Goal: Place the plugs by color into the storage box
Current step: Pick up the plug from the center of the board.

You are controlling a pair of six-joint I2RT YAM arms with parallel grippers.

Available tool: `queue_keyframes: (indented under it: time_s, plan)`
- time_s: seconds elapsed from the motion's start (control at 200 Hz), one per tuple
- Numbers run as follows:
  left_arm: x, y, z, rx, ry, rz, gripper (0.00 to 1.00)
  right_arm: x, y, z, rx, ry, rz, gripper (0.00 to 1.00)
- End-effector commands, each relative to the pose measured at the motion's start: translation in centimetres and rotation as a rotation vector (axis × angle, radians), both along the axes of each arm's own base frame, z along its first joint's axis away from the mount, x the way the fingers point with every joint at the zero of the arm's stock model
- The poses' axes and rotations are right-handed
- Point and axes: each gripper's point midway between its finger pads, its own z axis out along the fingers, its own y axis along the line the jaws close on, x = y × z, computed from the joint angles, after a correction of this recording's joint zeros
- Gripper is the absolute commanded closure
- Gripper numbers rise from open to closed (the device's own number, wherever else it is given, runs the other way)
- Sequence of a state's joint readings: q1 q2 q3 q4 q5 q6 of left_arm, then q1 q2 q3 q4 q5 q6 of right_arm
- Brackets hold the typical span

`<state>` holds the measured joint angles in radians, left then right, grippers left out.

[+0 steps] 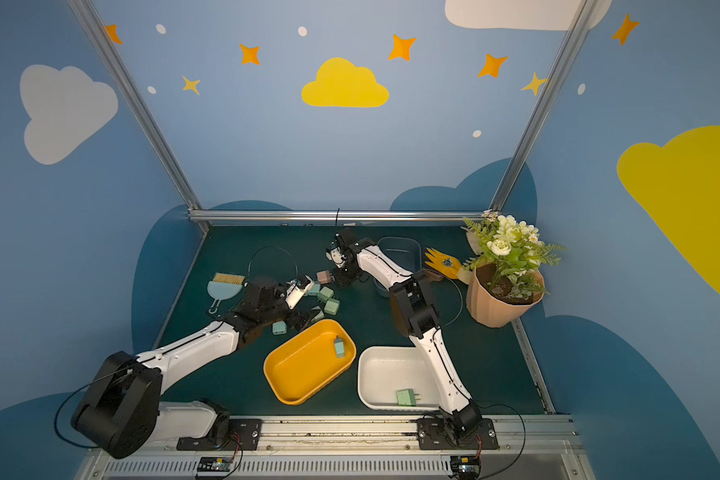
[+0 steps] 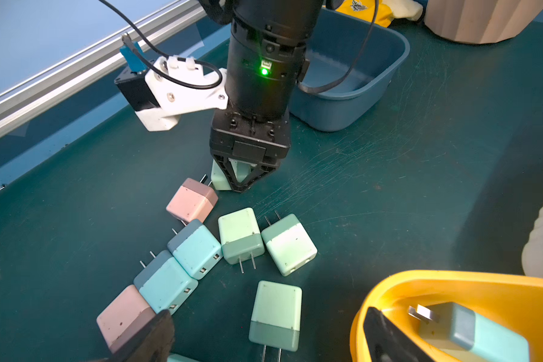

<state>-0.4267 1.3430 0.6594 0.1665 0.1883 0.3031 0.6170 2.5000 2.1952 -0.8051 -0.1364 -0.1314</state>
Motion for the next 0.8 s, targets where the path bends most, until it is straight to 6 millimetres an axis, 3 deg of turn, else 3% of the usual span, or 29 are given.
queue_keyframes:
  time_s: [0.0, 0.165, 0.501, 0.666, 0.796]
  plan:
    - [0.0, -0.2, 0.2, -0.019, 0.004, -0.013, 0.05, 0.3, 0.3, 1.8, 0.012, -0.029, -0.004, 0.63]
    - [-0.1, -0.4, 0.4, -0.027, 0.002, -0.021, 0.06, -0.3, 1.0, 3.9, 0.065, -0.015, -0.007, 0.65]
    - [-0.1, -0.5, 1.2, -0.031, -0.012, -0.028, 0.08, -1.8, -0.2, 7.9, 0.097, -0.005, -0.089, 0.68]
    - [-0.6, -1.2, 2.5, -0.055, -0.025, -0.065, 0.09, -3.9, -1.3, 9.7, 0.091, 0.005, -0.091, 0.70]
    - [-1.0, -1.7, 3.0, -0.056, -0.026, -0.082, 0.09, -6.9, -2.2, 10.3, 0.059, 0.022, -0.082, 0.69]
